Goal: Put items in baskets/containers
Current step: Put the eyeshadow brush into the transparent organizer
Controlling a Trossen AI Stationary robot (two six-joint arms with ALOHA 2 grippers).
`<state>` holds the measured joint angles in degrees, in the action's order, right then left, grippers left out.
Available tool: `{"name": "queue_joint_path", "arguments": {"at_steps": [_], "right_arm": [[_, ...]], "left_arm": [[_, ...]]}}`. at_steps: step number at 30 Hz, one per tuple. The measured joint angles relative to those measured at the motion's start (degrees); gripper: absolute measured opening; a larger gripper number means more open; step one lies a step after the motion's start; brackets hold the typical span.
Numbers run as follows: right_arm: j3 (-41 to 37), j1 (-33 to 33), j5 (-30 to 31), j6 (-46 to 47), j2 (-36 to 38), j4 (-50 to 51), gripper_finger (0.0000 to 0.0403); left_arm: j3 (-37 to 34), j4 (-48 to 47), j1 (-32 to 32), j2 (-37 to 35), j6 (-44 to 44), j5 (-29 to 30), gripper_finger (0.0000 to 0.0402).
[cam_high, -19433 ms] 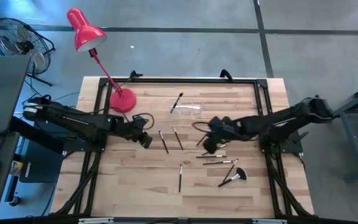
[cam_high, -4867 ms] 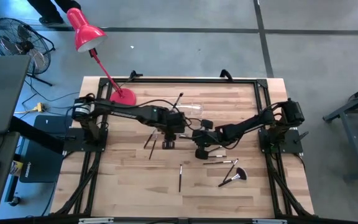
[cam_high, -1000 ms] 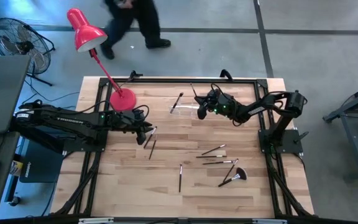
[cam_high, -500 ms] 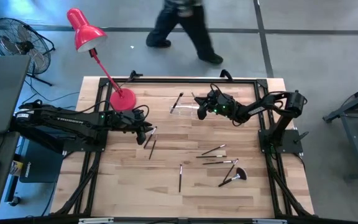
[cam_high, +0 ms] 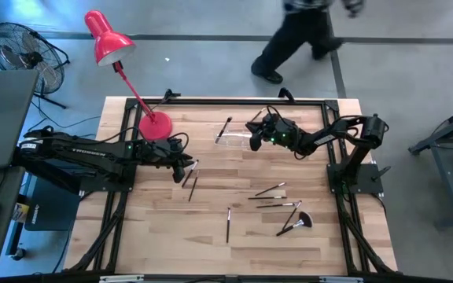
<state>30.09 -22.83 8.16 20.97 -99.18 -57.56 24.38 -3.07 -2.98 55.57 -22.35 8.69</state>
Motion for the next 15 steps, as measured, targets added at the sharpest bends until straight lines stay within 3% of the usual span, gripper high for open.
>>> {"name": "queue_joint_path", "arguments": {"at_steps": [10,15], "right_arm": [[0.24,-0.03,0.55,0.02,0.04,-13.18,0.0052],[3.58,-0.02,0.69,0.02,0.04,-10.96,0.0036]], "left_arm": [[0.00,0.00,0.00,0.00,-0.02,-0.17,0.0099],[0.00,0.00,0.00,0.00,-0.01,-0.17,0.0099]]}}
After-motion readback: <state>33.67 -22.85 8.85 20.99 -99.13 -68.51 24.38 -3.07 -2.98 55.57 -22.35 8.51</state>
